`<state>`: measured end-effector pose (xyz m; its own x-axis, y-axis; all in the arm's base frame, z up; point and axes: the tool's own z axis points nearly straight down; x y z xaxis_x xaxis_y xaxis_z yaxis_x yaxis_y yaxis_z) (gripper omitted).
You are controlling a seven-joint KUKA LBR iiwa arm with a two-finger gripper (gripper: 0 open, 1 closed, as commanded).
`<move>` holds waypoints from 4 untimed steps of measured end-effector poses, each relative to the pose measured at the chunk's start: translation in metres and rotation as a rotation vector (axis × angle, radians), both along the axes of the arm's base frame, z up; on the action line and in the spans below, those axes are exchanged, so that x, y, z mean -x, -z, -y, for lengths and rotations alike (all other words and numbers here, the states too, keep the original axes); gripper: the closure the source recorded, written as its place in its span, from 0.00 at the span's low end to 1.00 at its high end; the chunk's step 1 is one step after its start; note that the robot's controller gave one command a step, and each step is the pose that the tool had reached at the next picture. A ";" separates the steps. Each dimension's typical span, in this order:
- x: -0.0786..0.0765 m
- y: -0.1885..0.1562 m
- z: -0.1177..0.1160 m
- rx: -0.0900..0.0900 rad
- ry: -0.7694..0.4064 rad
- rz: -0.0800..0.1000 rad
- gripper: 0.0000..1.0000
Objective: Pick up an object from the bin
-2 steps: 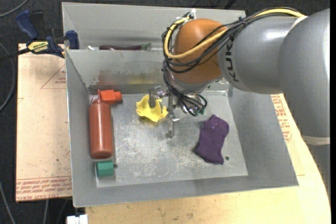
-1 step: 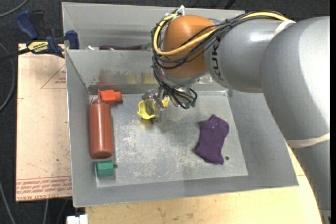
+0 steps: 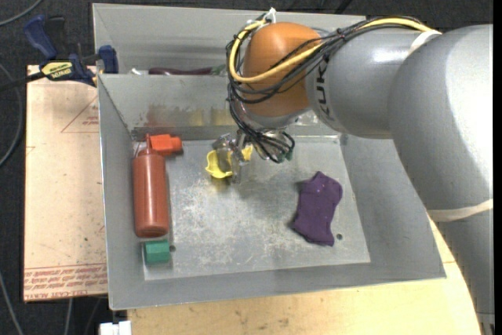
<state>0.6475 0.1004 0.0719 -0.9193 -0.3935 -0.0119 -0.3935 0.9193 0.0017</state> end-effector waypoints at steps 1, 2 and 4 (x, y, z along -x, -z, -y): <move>-0.007 -0.022 0.002 -0.002 -0.048 0.005 1.00; -0.007 -0.022 0.002 -0.002 -0.048 0.005 1.00; -0.005 -0.124 0.007 -0.004 -0.063 0.009 1.00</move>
Offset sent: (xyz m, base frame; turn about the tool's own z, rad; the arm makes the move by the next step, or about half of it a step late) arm 0.0000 0.0000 0.0000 0.0000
